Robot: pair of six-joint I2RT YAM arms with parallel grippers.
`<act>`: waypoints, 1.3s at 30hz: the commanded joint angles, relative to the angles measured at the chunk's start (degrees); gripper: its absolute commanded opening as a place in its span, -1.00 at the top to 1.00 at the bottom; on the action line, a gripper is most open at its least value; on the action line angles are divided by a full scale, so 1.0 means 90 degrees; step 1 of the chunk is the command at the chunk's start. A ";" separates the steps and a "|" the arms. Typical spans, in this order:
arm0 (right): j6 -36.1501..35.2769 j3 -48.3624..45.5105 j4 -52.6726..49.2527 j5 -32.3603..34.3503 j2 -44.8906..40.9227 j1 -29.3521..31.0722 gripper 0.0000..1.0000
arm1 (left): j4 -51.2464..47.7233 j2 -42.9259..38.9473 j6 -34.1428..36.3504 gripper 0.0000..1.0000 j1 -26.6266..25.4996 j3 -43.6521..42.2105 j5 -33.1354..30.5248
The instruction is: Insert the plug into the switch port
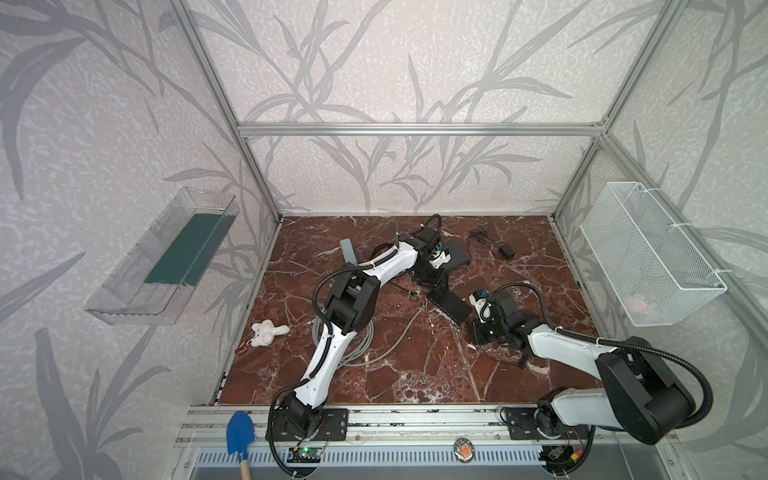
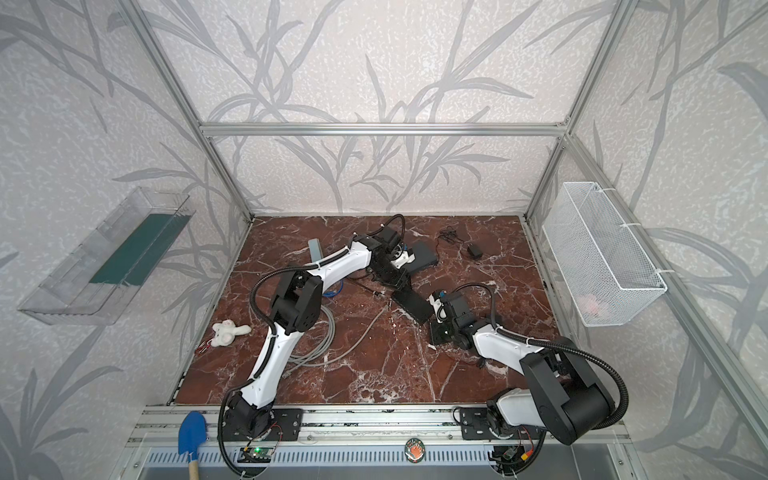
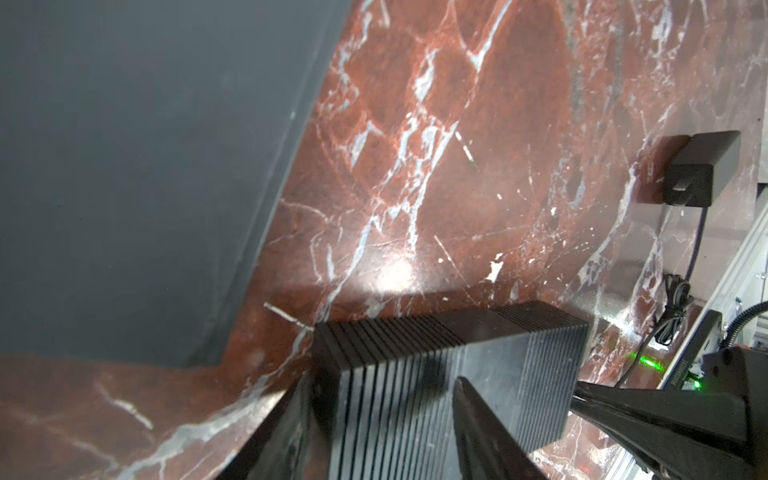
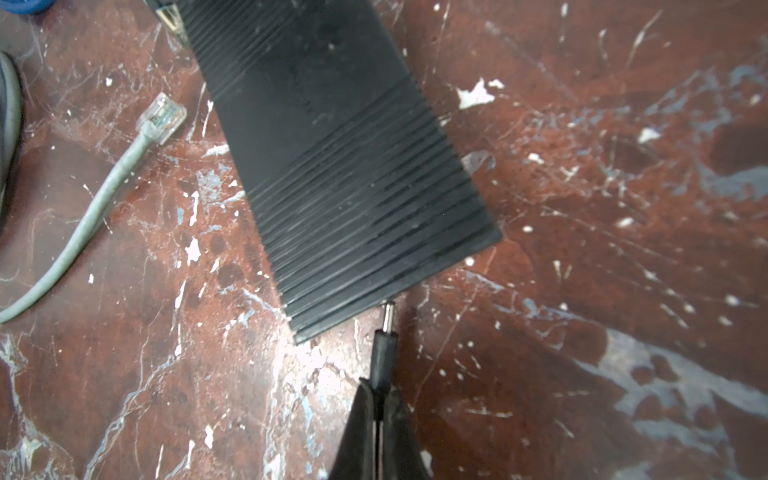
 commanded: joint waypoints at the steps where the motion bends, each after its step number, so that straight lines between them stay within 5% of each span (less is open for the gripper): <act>1: -0.0279 0.0322 -0.0019 -0.0129 0.0126 0.0046 0.91 | -0.0601 0.0189 0.0521 -0.11 -0.0045 0.0353 0.0332; 39: -0.1056 0.0308 0.0093 -0.0065 -0.0082 0.0732 0.92 | -0.2793 0.1127 0.3326 -0.09 0.0294 0.2202 0.0271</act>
